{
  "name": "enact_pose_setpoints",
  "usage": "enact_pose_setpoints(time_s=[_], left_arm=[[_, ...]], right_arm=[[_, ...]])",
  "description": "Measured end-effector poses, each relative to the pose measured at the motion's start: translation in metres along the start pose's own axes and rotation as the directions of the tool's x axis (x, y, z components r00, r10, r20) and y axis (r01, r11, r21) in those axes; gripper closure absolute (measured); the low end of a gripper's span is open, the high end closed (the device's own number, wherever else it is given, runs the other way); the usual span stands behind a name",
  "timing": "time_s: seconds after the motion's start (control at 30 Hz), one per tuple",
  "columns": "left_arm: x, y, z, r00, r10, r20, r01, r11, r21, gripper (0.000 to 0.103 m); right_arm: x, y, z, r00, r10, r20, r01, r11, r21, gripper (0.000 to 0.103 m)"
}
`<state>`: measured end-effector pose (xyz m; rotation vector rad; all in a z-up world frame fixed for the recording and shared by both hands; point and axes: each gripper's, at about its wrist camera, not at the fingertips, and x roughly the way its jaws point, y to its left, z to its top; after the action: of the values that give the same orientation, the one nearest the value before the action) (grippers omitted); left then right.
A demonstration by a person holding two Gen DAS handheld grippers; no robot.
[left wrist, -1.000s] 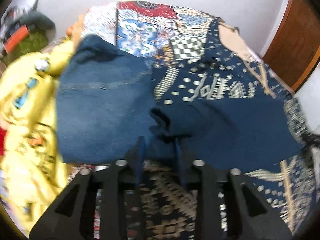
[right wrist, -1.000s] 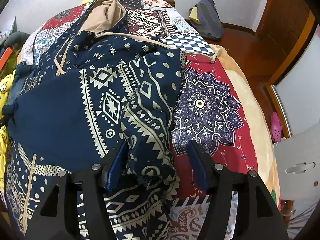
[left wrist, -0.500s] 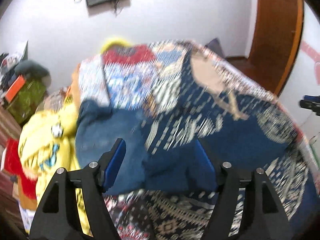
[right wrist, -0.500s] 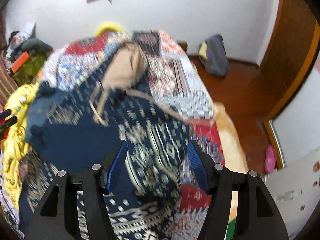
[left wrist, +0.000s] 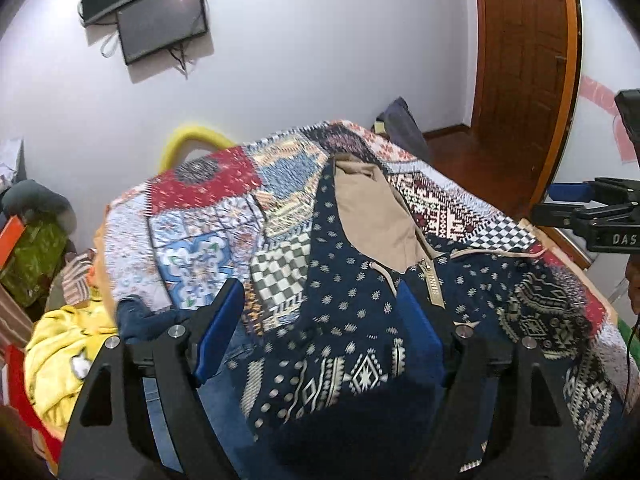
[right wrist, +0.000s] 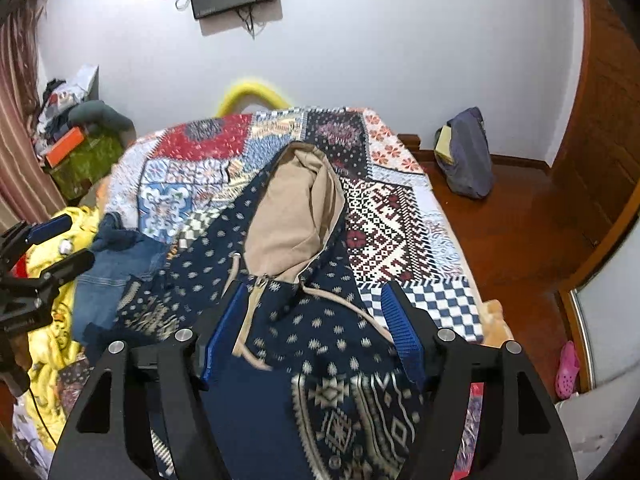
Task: Fold large clothes
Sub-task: 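Grasp the hood edge with both tools and lift it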
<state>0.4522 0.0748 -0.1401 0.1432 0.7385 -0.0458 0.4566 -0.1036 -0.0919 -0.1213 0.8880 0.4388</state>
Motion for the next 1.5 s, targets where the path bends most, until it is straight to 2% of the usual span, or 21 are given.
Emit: enact_pose_setpoints(time_s=[0.2, 0.3, 0.37, 0.43, 0.53, 0.67, 0.73, 0.8, 0.83, 0.87, 0.93, 0.97, 1.0, 1.03, 1.07, 1.17, 1.3, 1.4, 1.5], left_arm=[[0.076, -0.003, 0.001, 0.996, -0.008, -0.085, 0.004, 0.999, -0.037, 0.025], [0.115, 0.000, 0.001, 0.990, -0.046, -0.136, 0.034, 0.996, -0.084, 0.025], [0.144, 0.005, 0.001, 0.980, -0.085, -0.180, 0.057, 0.986, -0.155, 0.025], [0.167, 0.010, 0.002, 0.970, -0.121, -0.210, 0.073, 0.973, -0.221, 0.025], [0.192, 0.015, 0.003, 0.966, -0.106, -0.234, 0.037, 0.959, -0.280, 0.025], [0.214, 0.018, 0.005, 0.966, -0.061, -0.252, -0.008, 0.965, -0.262, 0.025], [0.221, 0.022, 0.004, 0.964, -0.072, -0.257, -0.005, 0.958, -0.287, 0.025], [0.227, 0.021, 0.003, 0.963, -0.071, -0.261, -0.004, 0.961, -0.275, 0.025], [0.229, 0.018, 0.001, 0.966, -0.046, -0.256, -0.019, 0.970, -0.244, 0.025], [0.230, 0.016, -0.001, 0.966, -0.038, -0.257, -0.023, 0.973, -0.230, 0.029], [0.229, 0.015, -0.002, 0.965, -0.018, -0.262, -0.044, 0.973, -0.228, 0.041], [0.225, 0.015, -0.001, 0.964, -0.038, -0.262, -0.026, 0.971, -0.236, 0.059], [0.224, 0.015, 0.000, 0.960, -0.096, -0.262, 0.028, 0.967, -0.253, 0.090], [0.219, 0.015, 0.002, 0.955, -0.130, -0.268, 0.054, 0.960, -0.274, 0.090], [0.209, 0.013, 0.006, 0.961, -0.102, -0.258, 0.032, 0.964, -0.262, 0.097], [0.176, 0.004, 0.017, 0.973, -0.085, -0.213, 0.039, 0.976, -0.215, 0.097], [0.125, 0.002, 0.021, 0.982, -0.118, -0.151, 0.087, 0.977, -0.195, 0.097], [0.080, -0.001, 0.010, 0.983, -0.139, -0.115, 0.120, 0.979, -0.164, 0.097], [0.044, -0.005, -0.009, 0.979, -0.169, -0.111, 0.154, 0.979, -0.135, 0.097]], right_arm=[[0.072, -0.004, 0.009, 0.995, -0.015, -0.094, 0.015, 1.000, -0.004, 0.038], [0.107, -0.013, 0.014, 0.989, 0.021, -0.143, -0.012, 0.998, 0.069, 0.038], [0.132, -0.023, 0.017, 0.982, 0.069, -0.176, -0.042, 0.987, 0.154, 0.038], [0.158, -0.030, 0.018, 0.974, 0.077, -0.213, -0.028, 0.974, 0.225, 0.038], [0.185, -0.035, 0.018, 0.962, 0.104, -0.253, -0.030, 0.960, 0.280, 0.038], [0.205, -0.044, 0.017, 0.953, 0.120, -0.278, -0.024, 0.945, 0.326, 0.038], [0.211, -0.050, 0.016, 0.948, 0.138, -0.285, -0.031, 0.935, 0.352, 0.038], [0.213, -0.055, 0.016, 0.954, 0.115, -0.277, -0.006, 0.931, 0.366, 0.059], [0.215, -0.058, 0.014, 0.950, 0.083, -0.302, 0.033, 0.932, 0.360, 0.077], [0.216, -0.060, 0.012, 0.948, 0.083, -0.308, 0.035, 0.933, 0.359, 0.085], [0.212, -0.064, 0.009, 0.948, 0.095, -0.303, 0.023, 0.931, 0.364, 0.091], [0.208, -0.065, 0.008, 0.948, 0.097, -0.304, 0.023, 0.930, 0.367, 0.093], [0.200, -0.063, 0.008, 0.949, 0.096, -0.302, 0.019, 0.934, 0.357, 0.094], [0.191, -0.063, 0.009, 0.952, 0.091, -0.292, 0.015, 0.940, 0.340, 0.095], [0.183, -0.062, 0.011, 0.956, 0.088, -0.281, 0.009, 0.945, 0.328, 0.095], [0.139, -0.049, 0.019, 0.972, 0.073, -0.222, -0.014, 0.967, 0.256, 0.095], [0.073, -0.027, 0.025, 0.986, 0.089, -0.142, -0.067, 0.986, 0.153, 0.095], [0.023, -0.013, 0.013, 0.986, 0.134, -0.094, -0.124, 0.987, 0.104, 0.095], [0.001, -0.007, -0.006, 0.982, 0.168, -0.084, -0.162, 0.984, 0.077, 0.095]])
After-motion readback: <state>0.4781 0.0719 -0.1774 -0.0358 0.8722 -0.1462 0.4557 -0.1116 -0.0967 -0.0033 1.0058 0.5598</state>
